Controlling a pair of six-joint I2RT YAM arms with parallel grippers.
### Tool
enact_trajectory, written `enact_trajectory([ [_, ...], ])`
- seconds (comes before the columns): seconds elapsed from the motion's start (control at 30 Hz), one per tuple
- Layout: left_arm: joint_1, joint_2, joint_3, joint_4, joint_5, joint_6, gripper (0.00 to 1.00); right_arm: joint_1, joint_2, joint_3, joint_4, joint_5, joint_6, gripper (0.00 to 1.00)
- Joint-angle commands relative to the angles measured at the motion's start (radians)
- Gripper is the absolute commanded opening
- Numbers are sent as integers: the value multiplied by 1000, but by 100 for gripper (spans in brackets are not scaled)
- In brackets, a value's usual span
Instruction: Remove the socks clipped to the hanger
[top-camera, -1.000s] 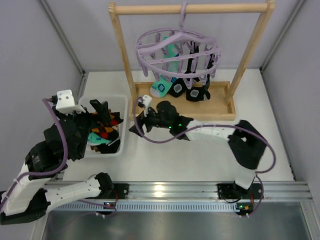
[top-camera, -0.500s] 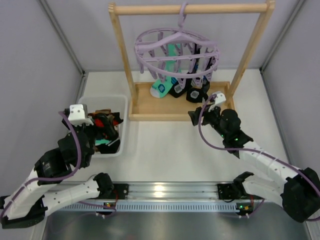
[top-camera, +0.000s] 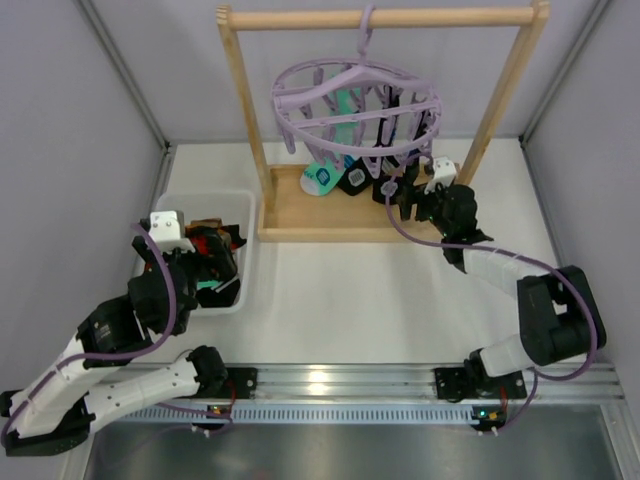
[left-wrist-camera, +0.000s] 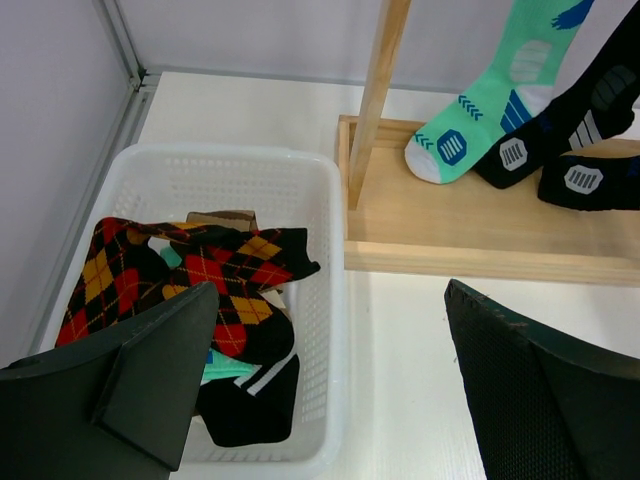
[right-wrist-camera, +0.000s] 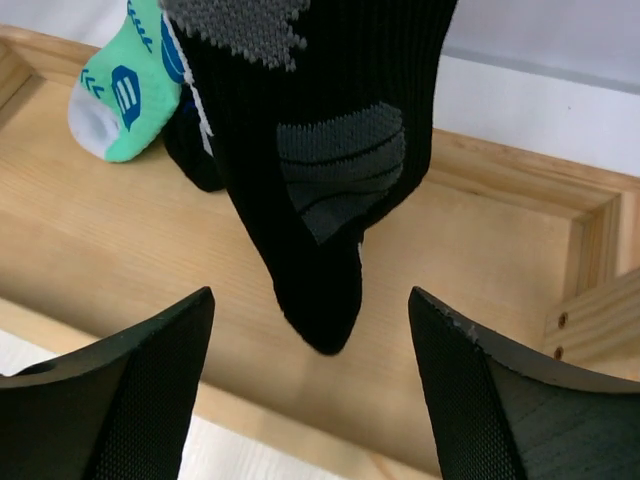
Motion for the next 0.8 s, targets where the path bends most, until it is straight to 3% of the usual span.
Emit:
enact_trajectory([
  [0.0, -2, 15, -8, 22, 0, -6, 98, -19, 68, 61, 178, -80, -60, 74],
  [0.1, 0, 24, -10, 22, 12, -6, 98, -19, 133, 67, 259, -98, -66, 66],
  [0.2, -2, 30, -11, 20, 14, -3, 98, -19, 176, 64, 309, -114, -63, 51],
  [0.23, -2, 32, -11, 20, 14, -3, 98, -19, 179, 61, 332, -115, -57, 39],
  [0.37, -2, 29, -8, 20, 12, -4, 98, -19, 133, -8, 451, -86, 0, 8],
  [0.47, -2, 33, -8, 22, 15, -6, 98, -16, 66, -92, 535, -68, 40, 0],
  [0.6, -2, 40, -5, 22, 20, -10, 98, -7, -31, -213, 602, -66, 106, 0],
  [0.77, -2, 46, 7, 20, 38, -18, 98, 91, -192, -343, 611, 38, 106, 0],
])
